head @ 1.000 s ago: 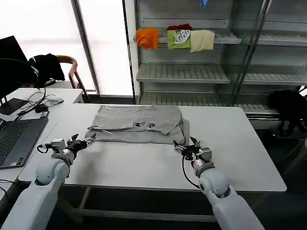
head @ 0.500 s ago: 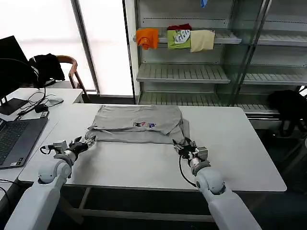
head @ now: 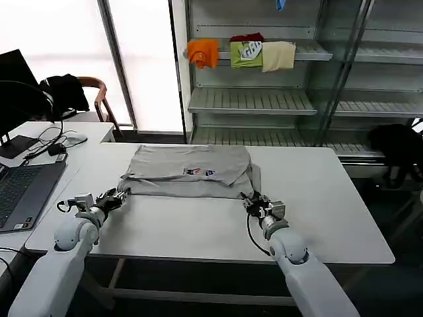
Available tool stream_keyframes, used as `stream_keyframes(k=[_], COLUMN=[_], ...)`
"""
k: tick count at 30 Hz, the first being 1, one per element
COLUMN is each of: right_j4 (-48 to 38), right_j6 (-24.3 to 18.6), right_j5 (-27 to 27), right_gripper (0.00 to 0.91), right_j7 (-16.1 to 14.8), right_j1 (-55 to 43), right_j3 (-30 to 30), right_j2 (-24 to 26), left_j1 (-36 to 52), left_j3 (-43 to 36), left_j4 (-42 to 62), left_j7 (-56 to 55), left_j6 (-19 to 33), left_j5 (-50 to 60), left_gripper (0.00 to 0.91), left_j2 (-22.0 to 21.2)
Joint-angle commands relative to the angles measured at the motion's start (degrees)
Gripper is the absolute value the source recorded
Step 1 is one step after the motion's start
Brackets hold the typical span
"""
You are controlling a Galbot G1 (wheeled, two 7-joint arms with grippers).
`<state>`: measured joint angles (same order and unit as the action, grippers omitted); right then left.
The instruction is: Fold and organize the clothes.
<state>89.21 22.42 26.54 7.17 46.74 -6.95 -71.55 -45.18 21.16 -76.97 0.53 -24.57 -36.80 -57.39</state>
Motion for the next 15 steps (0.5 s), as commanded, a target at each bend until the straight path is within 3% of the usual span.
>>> stream_keyframes(k=[1, 15], right_j4=[-0.7, 3.8], right_j6=[-0.1, 2.6], right_j5=[0.0, 0.2], right_gripper=[0.0, 0.0], right_j7=[-0.2, 0.4], right_j1=[-0.3, 0.0], right_j3=[-0.1, -0.8], right_j2=[-0.3, 2.0], left_j1=[-0.1, -1.7], left_j3=[0.0, 0.1], left_j4=[0.7, -6.3], left_j7=[0.6, -0.4], left_j6=[-0.3, -0.7], left_j5=[0.5, 0.6], left_gripper=[0.01, 0.0], left_j2=[0.0, 2.4])
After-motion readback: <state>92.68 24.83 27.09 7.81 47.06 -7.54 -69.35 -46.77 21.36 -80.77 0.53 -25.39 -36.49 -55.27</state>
